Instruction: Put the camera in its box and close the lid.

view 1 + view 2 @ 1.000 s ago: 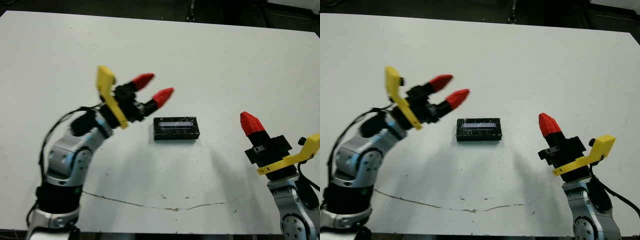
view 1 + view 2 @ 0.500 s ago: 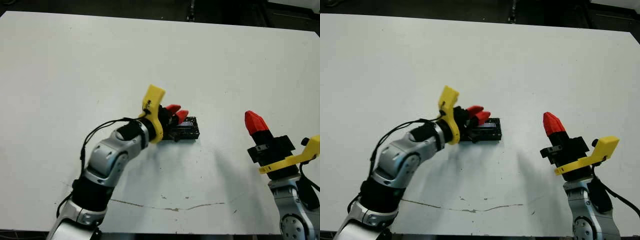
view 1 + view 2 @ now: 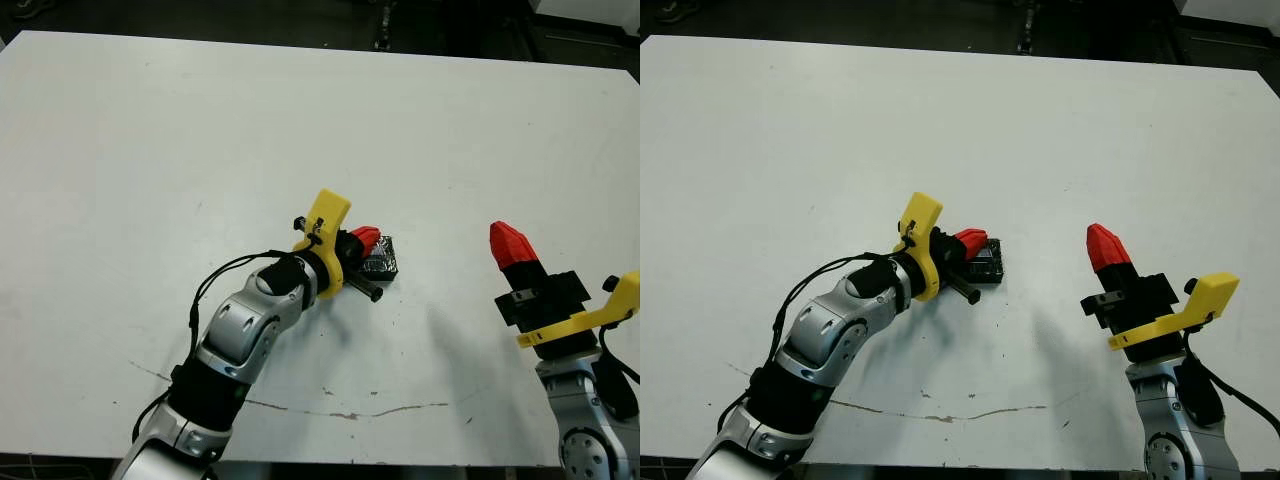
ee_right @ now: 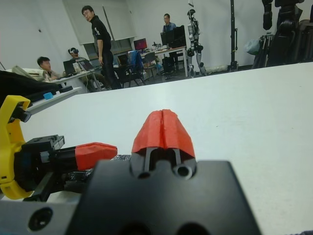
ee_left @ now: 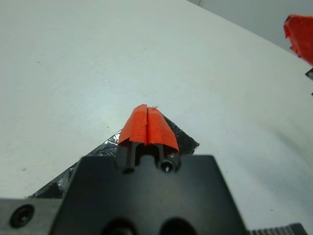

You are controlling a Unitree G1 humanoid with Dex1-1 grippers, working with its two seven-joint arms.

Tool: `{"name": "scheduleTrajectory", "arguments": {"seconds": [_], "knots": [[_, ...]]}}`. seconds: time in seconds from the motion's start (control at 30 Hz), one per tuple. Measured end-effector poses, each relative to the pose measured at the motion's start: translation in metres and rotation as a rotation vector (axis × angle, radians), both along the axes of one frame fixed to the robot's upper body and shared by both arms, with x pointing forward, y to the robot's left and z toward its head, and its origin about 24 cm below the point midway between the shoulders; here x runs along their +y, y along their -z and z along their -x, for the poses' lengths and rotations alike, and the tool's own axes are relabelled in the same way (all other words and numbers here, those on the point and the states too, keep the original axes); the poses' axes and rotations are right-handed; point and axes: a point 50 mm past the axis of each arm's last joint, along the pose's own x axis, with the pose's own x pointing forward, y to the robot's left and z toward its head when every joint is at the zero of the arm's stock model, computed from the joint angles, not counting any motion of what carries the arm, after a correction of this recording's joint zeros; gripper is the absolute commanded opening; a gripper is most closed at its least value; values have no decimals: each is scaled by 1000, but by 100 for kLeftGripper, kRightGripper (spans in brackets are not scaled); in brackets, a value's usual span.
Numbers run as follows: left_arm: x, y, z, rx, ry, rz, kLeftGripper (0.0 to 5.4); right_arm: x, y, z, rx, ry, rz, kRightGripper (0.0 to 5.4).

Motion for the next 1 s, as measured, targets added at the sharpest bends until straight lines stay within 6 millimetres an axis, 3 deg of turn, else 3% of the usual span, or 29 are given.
{"name": "scheduleTrajectory", "arguments": {"seconds": [0.27,0.47,0.57,0.77,1.0], "knots": [[1,0,0,4,-2,3,1,1,0,0,1,-6,-1,0],[19,-6,5,5,-30,89,1,1,0,0,2,-9,0,0],[48,-6,11,-28,-90,86,1,1,0,0,1,-8,1,0],[104,-54,15,-432,-300,175,1,2,-4,-3,-6,31,34,0],[152,-55,36,-695,-572,166,1,1,-10,-9,-21,140,91,0]]}}
